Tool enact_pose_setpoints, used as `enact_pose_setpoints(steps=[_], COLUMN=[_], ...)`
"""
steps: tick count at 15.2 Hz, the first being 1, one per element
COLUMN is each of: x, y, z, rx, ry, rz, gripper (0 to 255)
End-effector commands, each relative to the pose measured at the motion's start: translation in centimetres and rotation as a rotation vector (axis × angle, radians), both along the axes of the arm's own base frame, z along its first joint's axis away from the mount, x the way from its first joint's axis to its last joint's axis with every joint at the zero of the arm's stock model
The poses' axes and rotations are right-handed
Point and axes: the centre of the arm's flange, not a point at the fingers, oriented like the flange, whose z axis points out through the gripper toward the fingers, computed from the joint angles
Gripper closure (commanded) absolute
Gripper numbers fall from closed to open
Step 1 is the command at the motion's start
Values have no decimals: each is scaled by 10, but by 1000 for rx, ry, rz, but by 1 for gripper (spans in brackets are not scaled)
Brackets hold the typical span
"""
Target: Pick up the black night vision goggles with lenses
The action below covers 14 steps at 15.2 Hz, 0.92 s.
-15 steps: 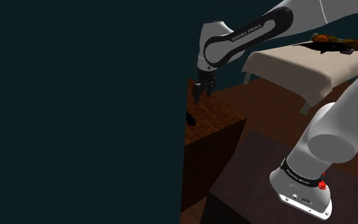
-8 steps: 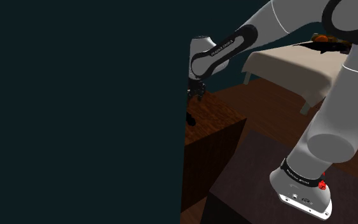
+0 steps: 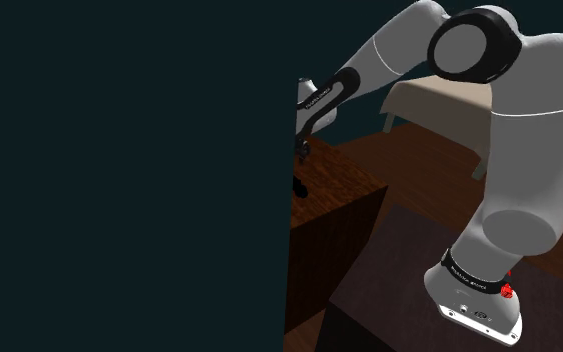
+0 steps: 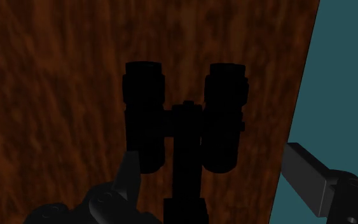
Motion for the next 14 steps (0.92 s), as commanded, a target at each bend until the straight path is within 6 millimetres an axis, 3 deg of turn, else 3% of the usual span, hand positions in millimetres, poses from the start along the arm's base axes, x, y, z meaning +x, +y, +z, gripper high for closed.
enact_pose_setpoints(steps=[1,4,13,14], x=[16,38,38,38], y=[-9,-19,-19,-20], z=[-18,-40,-80,-80], rx=[-5,-10,-10,-10], ry=[-7,-16,-16,-16], rz=[-23,-52,-52,-52], gripper=[0,0,0,255])
